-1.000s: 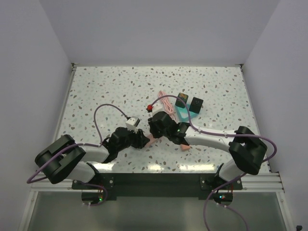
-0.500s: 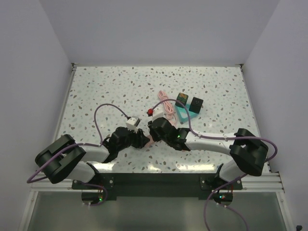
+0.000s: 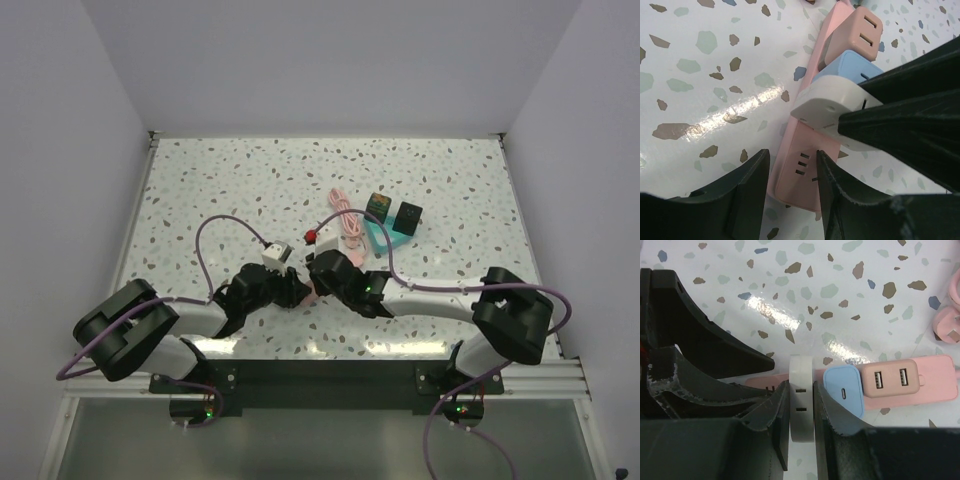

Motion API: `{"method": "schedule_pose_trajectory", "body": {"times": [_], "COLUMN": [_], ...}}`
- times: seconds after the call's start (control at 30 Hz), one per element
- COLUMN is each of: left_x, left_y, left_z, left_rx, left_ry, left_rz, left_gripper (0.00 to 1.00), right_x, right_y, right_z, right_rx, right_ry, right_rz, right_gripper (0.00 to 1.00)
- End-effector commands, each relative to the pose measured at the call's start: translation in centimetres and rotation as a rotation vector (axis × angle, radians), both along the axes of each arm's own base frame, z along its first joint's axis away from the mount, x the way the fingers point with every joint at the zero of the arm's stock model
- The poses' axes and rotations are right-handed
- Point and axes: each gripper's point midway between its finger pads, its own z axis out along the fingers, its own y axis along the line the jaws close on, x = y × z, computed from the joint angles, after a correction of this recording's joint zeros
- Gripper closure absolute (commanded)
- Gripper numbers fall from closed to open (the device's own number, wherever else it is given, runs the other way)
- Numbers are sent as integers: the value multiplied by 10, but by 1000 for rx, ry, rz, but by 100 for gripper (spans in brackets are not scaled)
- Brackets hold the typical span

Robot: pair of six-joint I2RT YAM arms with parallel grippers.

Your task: Insert the plug

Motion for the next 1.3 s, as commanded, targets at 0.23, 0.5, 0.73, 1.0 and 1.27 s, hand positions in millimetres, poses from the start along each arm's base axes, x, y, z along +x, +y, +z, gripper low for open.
{"method": "schedule_pose_trajectory", "body": {"times": [0.23, 0.5, 0.73, 1.0, 1.27], "left_x": [-14, -13, -13, -12, -11], "left_y": [15, 14, 12, 13, 16], "left_z": [-29, -18, -19, -19, -18], "left_rx": [121, 97, 90, 90, 96], "left_ry": [64, 38, 40, 38, 29], "left_rz": [-15, -13, -21, -15, -2], "left_gripper": [54, 53, 53, 53, 53], "right_x": [-115, -109, -75, -41, -28], "right_y": [-112, -117, -96, -63, -46], "right_z": [-135, -133, -101, -34, 47], "right_rx": [-445, -453, -404, -332, -155], "right_ry": [455, 419, 302, 153, 28], "right_rz": [-23, -65, -98, -74, -41], "right_gripper": [100, 100, 100, 52, 26]}}
